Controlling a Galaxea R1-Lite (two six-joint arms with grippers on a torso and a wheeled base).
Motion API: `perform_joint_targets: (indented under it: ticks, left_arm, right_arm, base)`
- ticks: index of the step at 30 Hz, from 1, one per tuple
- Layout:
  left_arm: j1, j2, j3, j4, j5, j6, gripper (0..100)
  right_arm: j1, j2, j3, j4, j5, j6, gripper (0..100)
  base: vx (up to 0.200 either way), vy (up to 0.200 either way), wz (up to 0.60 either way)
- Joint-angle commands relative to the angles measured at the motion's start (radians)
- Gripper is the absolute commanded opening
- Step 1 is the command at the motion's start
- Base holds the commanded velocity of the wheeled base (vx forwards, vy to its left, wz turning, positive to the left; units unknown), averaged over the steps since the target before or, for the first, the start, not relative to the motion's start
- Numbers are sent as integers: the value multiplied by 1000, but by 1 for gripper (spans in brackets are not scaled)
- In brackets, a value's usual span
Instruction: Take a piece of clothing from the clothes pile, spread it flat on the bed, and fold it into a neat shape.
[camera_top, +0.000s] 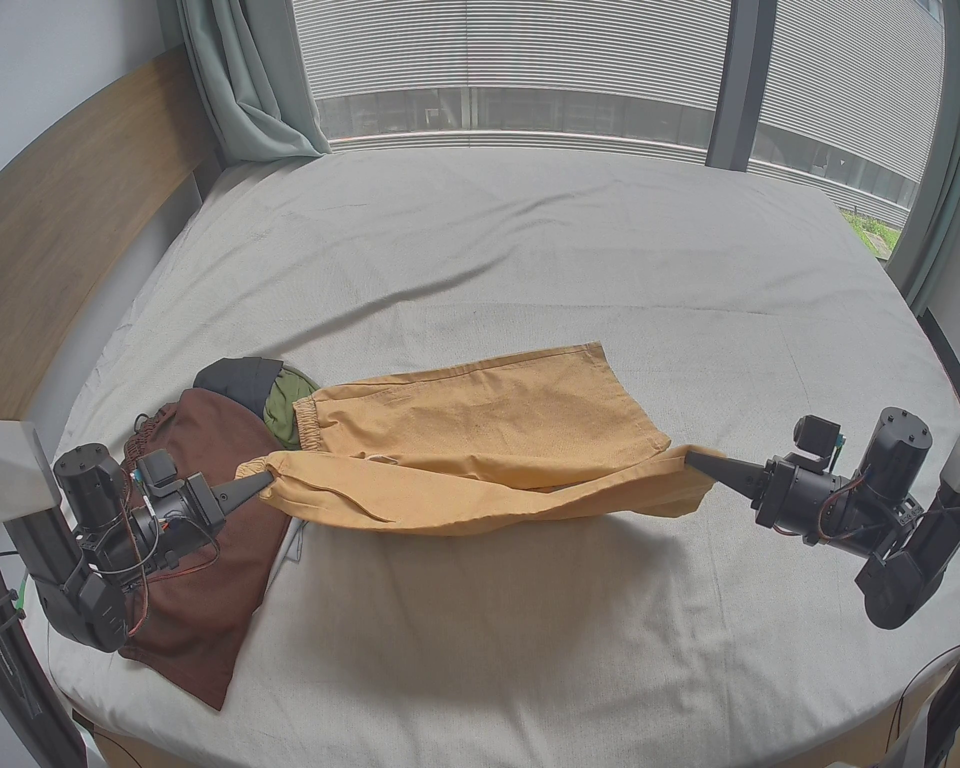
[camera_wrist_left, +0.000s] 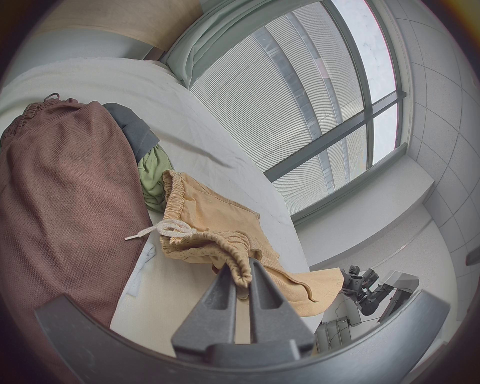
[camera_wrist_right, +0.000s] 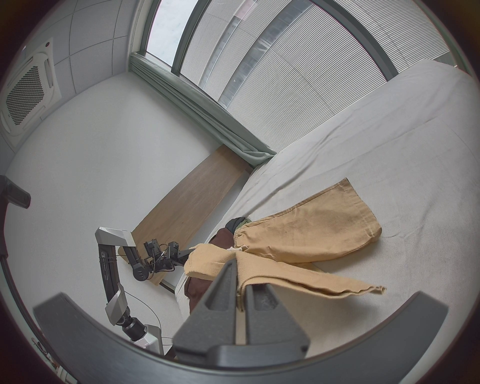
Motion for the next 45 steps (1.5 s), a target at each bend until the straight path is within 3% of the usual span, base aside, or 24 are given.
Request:
perform_joint_targets:
  ticks: [1,7,27,45]
  left_arm:
    - [-9,-10,-4,-1,3,-3,0]
    - [-47,-1,-7,-1,48,-3,0]
    - [-82,92,-113,-1,209,-41,0]
    - [-96,118,-171,-1,241,-110,0]
  right_arm:
    - [0,20,-34,0,-1,1,0]
    - [2,86,-162,0,-59,63,0]
    - [-29,214,-427,0,-59,145,0]
    - [-55,364,-665,29,-53,184,0]
  base:
    - [0,0,0]
    - [0,0,0]
    - [0,0,0]
    - [0,0,0]
